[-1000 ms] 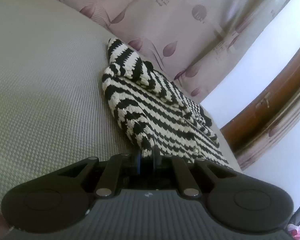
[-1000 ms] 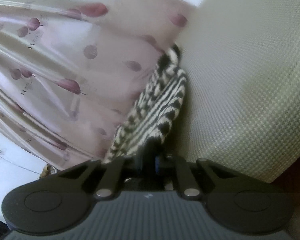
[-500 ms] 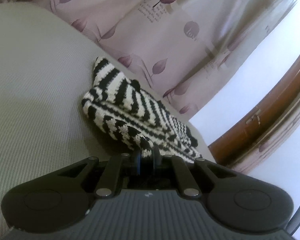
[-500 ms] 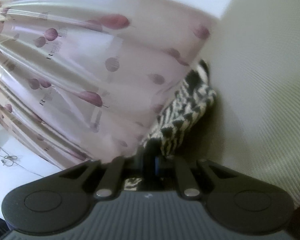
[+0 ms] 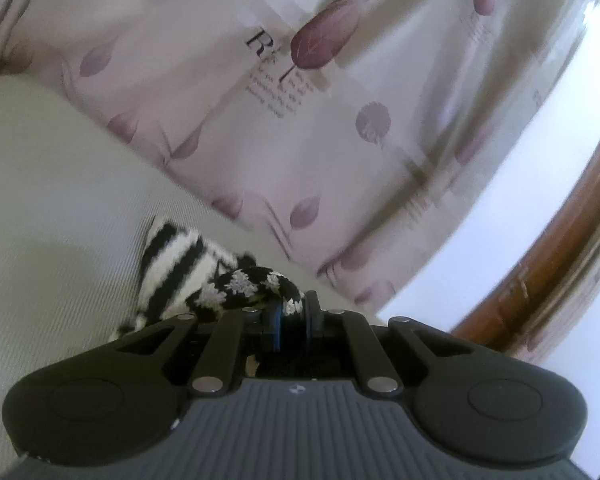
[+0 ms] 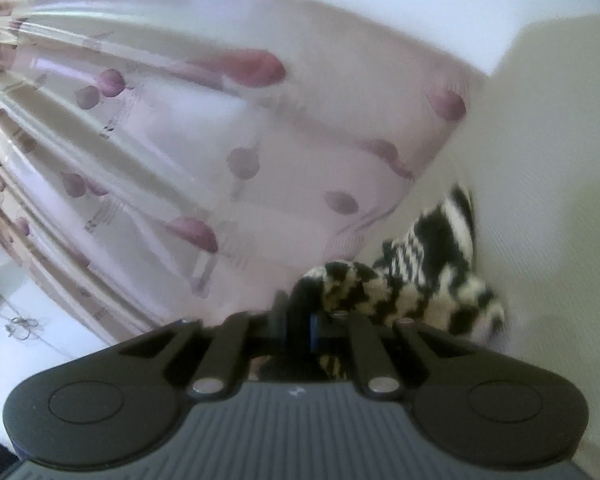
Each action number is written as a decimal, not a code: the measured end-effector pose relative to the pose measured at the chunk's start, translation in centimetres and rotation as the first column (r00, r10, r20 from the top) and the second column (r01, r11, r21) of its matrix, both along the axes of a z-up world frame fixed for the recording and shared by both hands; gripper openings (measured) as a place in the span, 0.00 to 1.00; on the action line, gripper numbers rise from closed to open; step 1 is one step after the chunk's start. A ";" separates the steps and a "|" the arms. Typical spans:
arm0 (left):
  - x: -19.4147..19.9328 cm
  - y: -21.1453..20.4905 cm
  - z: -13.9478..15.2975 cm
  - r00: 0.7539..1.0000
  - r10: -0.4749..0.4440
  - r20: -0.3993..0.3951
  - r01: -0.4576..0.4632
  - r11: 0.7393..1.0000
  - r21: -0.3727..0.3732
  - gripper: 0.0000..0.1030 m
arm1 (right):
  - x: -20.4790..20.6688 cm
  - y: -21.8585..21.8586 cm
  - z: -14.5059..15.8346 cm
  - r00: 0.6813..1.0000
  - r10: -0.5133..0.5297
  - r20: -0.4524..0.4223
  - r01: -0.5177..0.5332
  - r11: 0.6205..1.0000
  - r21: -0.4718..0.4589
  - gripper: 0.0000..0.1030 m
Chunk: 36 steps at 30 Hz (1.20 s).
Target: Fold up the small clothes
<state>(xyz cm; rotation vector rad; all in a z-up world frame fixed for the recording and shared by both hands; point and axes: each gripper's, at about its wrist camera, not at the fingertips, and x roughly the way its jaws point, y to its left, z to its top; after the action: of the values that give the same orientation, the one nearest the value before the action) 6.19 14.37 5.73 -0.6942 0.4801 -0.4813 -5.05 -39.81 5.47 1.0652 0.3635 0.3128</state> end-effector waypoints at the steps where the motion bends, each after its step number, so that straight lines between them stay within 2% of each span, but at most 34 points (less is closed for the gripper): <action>1: 1.1 -0.3 0.1 1.000 0.014 0.004 -0.014 1.000 0.004 0.11 | 1.3 -0.4 0.0 1.000 0.000 -0.003 0.000 1.000 -0.005 0.10; 7: 8.4 -1.8 -0.2 0.996 0.078 -0.035 -0.077 0.997 0.032 0.11 | 9.0 -2.3 0.0 0.998 -0.022 -0.051 0.021 1.000 -0.023 0.10; 14: 15.2 -2.8 -2.3 0.979 0.155 -0.135 -0.141 0.984 0.104 0.11 | 16.5 -3.2 -2.7 0.986 -0.035 -0.162 0.031 0.999 -0.028 0.10; 18: 17.2 -2.2 -4.4 0.963 0.176 -0.204 -0.165 0.984 0.073 0.11 | 18.8 -3.6 -4.9 0.974 -0.050 -0.222 0.049 0.999 -0.010 0.10; 21: 17.8 -2.2 -4.9 0.958 0.195 -0.210 -0.180 0.980 0.087 0.09 | 19.9 -3.7 -6.3 0.965 -0.049 -0.257 0.051 0.999 -0.001 0.13; 23: 18.2 -2.0 -5.3 0.957 0.184 -0.226 -0.174 0.983 0.061 0.10 | 20.2 -3.8 -7.1 0.962 -0.062 -0.266 0.068 0.998 0.013 0.13; 24: 18.4 -1.7 -5.4 0.953 0.189 -0.237 -0.183 0.982 0.046 0.14 | 20.3 -3.9 -7.5 0.962 -0.058 -0.265 0.070 0.997 0.039 0.18; 26: 18.5 -1.1 -5.6 0.950 0.196 -0.244 -0.197 0.980 0.022 0.23 | 19.9 -4.1 -7.8 0.966 -0.082 -0.247 0.104 0.992 0.078 0.38; 27: 18.4 -0.8 -5.6 0.950 0.196 -0.244 -0.199 0.980 0.014 0.36 | 19.5 -4.3 -7.8 0.970 -0.099 -0.220 0.125 0.987 0.105 0.60; 28: 18.3 -0.6 -5.4 0.949 0.207 -0.239 -0.209 0.978 0.016 0.47 | 18.7 -4.4 -7.7 0.976 -0.120 -0.183 0.147 0.979 0.140 0.78; 29: 17.9 -0.3 -5.0 0.947 0.232 -0.222 -0.231 0.972 0.034 0.70 | 18.0 -4.5 -7.5 0.978 -0.141 -0.154 0.165 0.973 0.159 0.80; 30: 17.3 0.1 -4.6 0.945 0.264 -0.193 -0.259 0.964 0.055 0.84 | 17.1 -4.4 -7.0 0.981 -0.155 -0.120 0.173 0.971 0.163 0.80; 31: 16.7 0.5 -4.2 0.944 0.289 -0.161 -0.280 0.957 0.075 0.86 | 16.4 -4.4 -6.6 0.984 -0.151 -0.100 0.165 0.974 0.154 0.80; 33: 15.9 1.3 -3.3 0.950 0.292 -0.108 -0.280 0.953 0.120 0.88 | 14.8 -4.0 -5.5 0.985 -0.135 -0.108 0.143 0.987 0.076 0.80; 36: 14.7 2.6 -2.7 0.964 0.247 -0.101 -0.223 0.953 0.204 0.89 | 11.8 -2.6 -3.9 0.984 -0.097 -0.147 0.075 0.986 -0.146 0.80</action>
<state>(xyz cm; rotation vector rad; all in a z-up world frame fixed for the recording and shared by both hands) 20.92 16.97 3.02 -0.5886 0.5460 -0.1638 6.78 -42.43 1.52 0.9661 0.4689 0.1256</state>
